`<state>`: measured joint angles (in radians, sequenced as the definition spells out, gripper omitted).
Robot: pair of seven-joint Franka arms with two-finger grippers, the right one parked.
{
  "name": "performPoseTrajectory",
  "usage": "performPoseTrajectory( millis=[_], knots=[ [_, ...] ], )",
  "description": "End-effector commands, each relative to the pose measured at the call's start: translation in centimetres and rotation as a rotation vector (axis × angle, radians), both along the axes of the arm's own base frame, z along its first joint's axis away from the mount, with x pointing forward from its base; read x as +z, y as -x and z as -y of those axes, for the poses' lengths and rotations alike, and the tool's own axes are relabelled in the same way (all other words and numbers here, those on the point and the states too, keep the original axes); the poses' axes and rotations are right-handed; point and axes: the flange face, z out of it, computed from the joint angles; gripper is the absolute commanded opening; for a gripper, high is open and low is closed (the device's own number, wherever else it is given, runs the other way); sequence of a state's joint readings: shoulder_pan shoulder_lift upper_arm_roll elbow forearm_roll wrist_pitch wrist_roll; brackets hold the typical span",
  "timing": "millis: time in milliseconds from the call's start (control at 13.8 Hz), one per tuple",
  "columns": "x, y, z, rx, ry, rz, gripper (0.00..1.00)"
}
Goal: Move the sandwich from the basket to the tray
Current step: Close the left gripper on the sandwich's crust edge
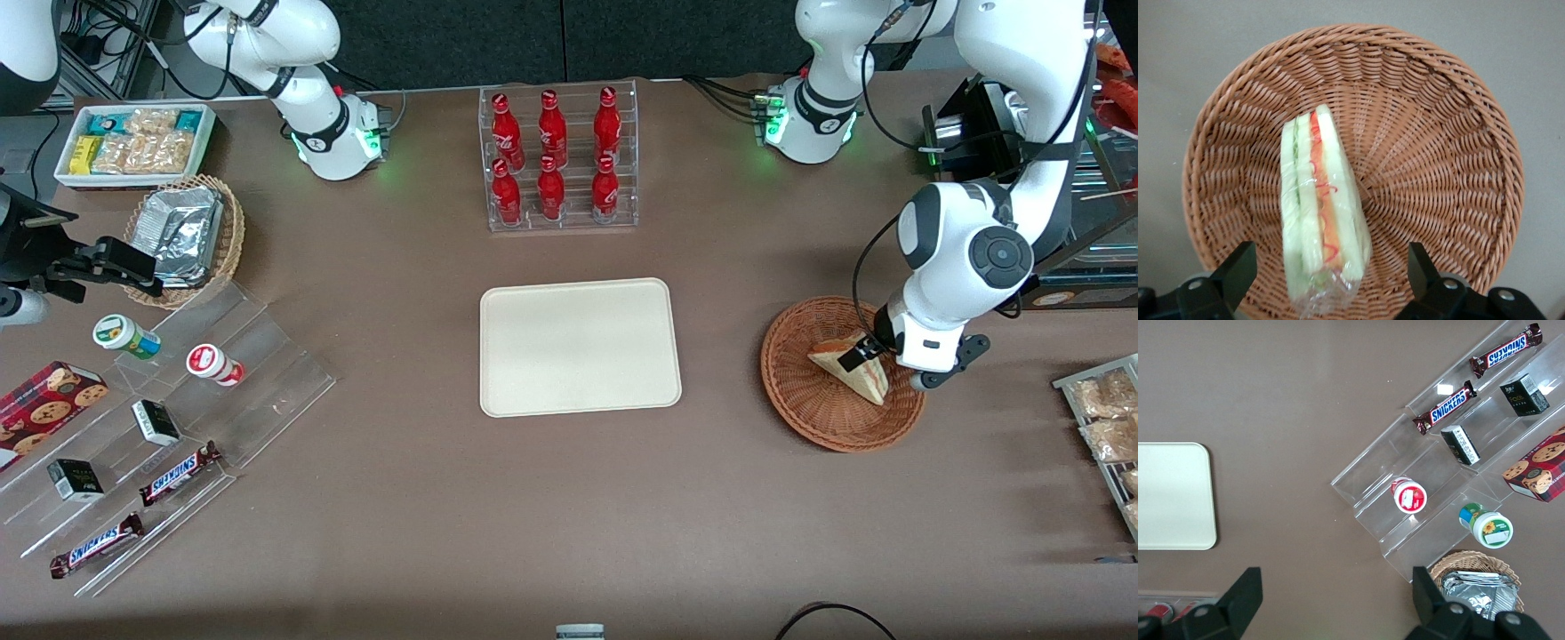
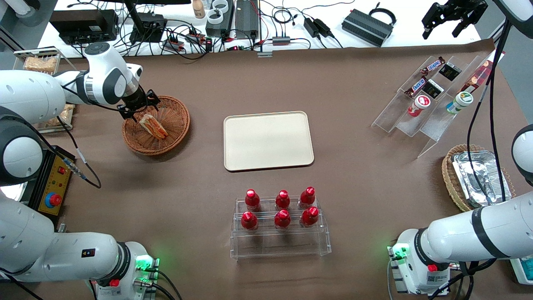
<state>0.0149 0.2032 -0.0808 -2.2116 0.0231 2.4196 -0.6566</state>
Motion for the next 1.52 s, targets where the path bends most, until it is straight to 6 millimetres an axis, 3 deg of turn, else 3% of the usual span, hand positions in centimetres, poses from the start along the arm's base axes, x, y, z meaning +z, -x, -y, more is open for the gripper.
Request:
performPoseTrajectory(
  millis=[0,218,290,363,508,581,653,871,1016,1234,1379,1452],
  knots=[
    [-2.0,0.3,-0.2,0.038,0.010,0.021,1.00],
    [-3.2,0.4,-0.8,0.093,0.012,0.000,0.99],
    [-3.7,0.7,-0.9,0.116,0.012,-0.018,0.94],
    [-4.2,1.1,-0.9,0.144,0.010,-0.034,0.78],
    [-4.2,1.2,-0.9,0.190,0.006,-0.055,0.28],
    [-4.1,1.1,-0.9,0.213,0.005,-0.055,0.09],
    [-4.2,1.0,-0.7,0.237,0.005,-0.056,0.00],
    [-3.5,-1.8,0.7,0.280,-0.005,-0.104,0.00],
    [-0.8,-3.0,1.8,0.251,-0.023,-0.164,0.00],
    [3.4,-4.6,5.3,0.205,-0.037,-0.201,0.00],
    [4.8,-4.6,7.5,0.167,-0.038,-0.201,0.00],
    [5.1,-4.3,9.9,0.128,-0.041,-0.196,0.00]
  ],
)
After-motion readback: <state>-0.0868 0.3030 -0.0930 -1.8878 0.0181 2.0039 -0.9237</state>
